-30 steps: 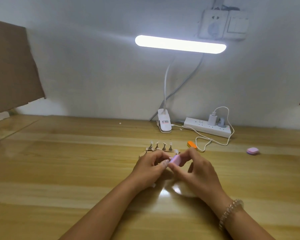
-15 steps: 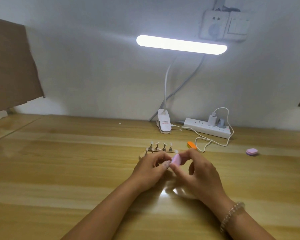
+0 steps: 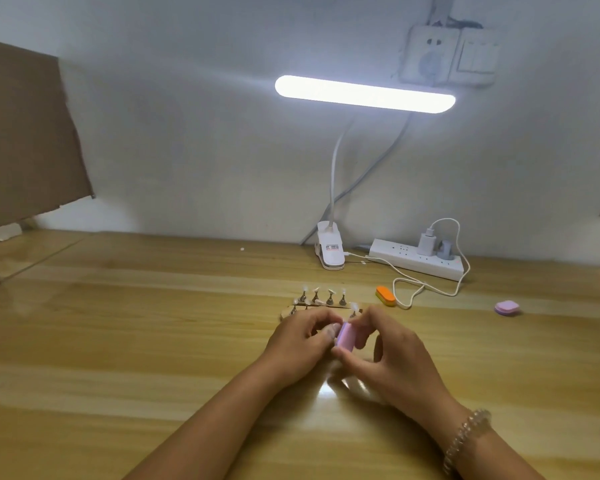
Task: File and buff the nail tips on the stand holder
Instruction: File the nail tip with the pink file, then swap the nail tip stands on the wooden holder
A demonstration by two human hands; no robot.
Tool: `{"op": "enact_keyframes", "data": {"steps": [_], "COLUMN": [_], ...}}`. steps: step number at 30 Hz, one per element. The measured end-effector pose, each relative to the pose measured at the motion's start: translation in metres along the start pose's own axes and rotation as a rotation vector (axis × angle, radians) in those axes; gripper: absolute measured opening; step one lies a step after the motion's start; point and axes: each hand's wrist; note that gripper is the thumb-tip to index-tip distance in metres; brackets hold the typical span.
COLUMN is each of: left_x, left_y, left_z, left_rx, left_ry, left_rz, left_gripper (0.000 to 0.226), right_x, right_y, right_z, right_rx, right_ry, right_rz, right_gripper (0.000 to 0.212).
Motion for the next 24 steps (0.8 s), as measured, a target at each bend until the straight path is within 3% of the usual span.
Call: {"op": "enact_keyframes", "data": {"steps": [5, 8, 10, 13, 16, 24], "left_x": [-0.001, -0.001, -0.001, 0.0, 0.001, 0.002], "left_y": [0.0, 0.0, 0.0, 0.001, 0.001, -0.001], "left_z": [-0.003, -0.002, -0.003, -0.004, -0.003, 0.0], "left_rx": [0.005, 0.011, 0.013, 0.024, 0.039, 0.051], "left_ry": [0.095, 0.076, 0.056, 0.01, -0.015, 0.009], "left_rz": [-0.054, -0.061, -0.057, -0.03, -0.027, -0.07], "left_gripper": [0.022, 0.024, 0.024, 0.022, 0.021, 0.012], "right_x": [-0.01, -0.014, -0.014, -0.01, -0.004, -0.001], "right_y": [-0.002, 0.0, 0.0, -0.003, -0.002, -0.007], "right_z": [-0.007, -0.014, -0.013, -0.005, 0.003, -0.003], "right_rx": [0.277, 0.439, 0.398, 0.098, -0.099, -0.08], "right_ry": [0.097, 0.273, 0.309, 0.192, 0.181, 0.041], "right_rz": [-0.101, -0.014, -0.01, -0.088, -0.04, -0.101], "right_gripper": [0.031, 0.028, 0.03, 0.031, 0.027, 0.023]}}
Point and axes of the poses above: each hand's wrist, its own y-axis away from the middle knuckle, its own x-axis out of the palm, z = x × y, and after that the axes turned 11 degrees about z, right-handed
